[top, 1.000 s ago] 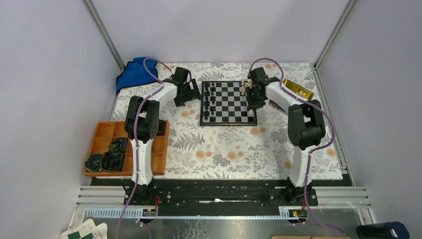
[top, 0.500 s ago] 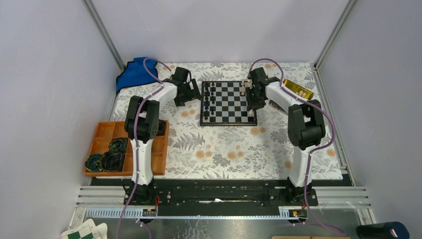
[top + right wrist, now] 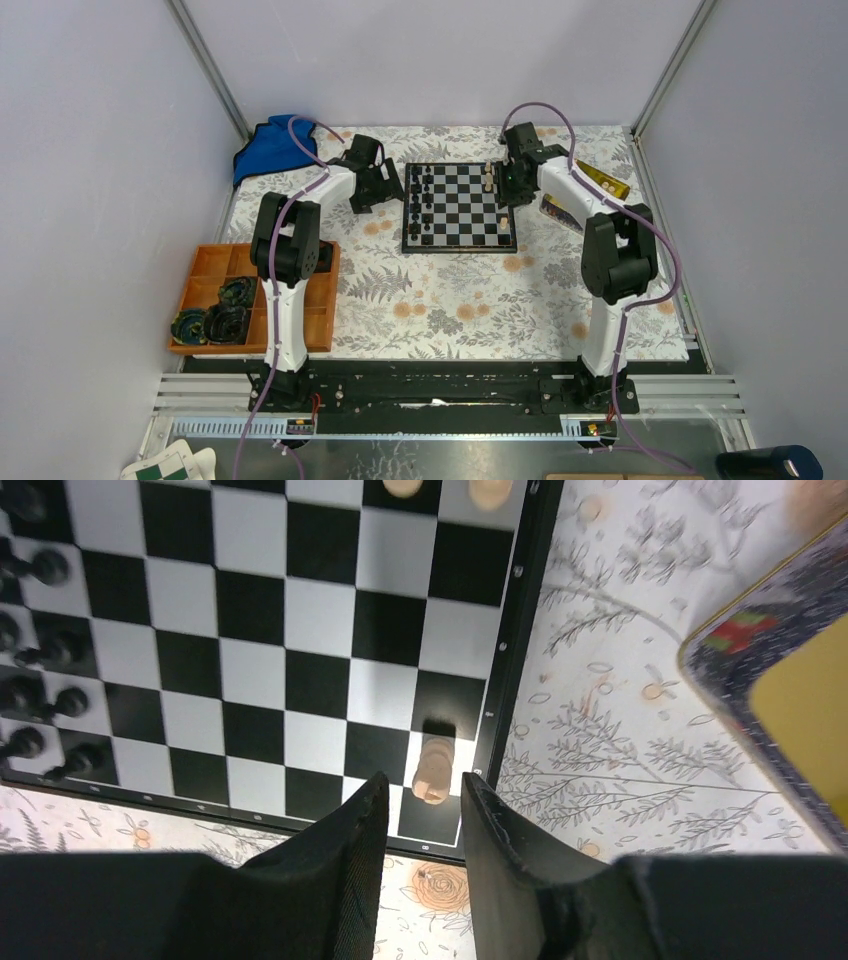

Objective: Set up the chess pieces on the board
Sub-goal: Place the chess piece on the chessboard, then pick up the chess piece from the storage box.

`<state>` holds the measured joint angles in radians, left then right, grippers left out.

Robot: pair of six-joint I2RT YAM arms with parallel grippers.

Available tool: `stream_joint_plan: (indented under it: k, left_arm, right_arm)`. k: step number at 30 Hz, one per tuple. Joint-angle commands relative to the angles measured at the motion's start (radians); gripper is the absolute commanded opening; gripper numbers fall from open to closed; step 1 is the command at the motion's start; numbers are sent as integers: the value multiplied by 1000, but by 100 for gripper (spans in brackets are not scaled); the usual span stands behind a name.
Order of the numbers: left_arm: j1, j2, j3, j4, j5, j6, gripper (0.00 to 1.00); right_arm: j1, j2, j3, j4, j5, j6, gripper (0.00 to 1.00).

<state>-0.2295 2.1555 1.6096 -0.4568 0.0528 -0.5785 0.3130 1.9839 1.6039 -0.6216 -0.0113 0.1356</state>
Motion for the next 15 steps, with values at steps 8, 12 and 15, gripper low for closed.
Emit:
stream_joint_plan:
  k: [8,12,15]
  left_arm:
    - [1,4,14,4,-3,-3,99]
    - [-1,8,9,7,1,-6,99]
    - [-1,11,10,8,1,-6,99]
  right_arm:
    - [-157,-129,107,43,131,62,40]
    - [-256,-116,96,59,150,91,40]
    - [-305,-90,90,73,160,105,40]
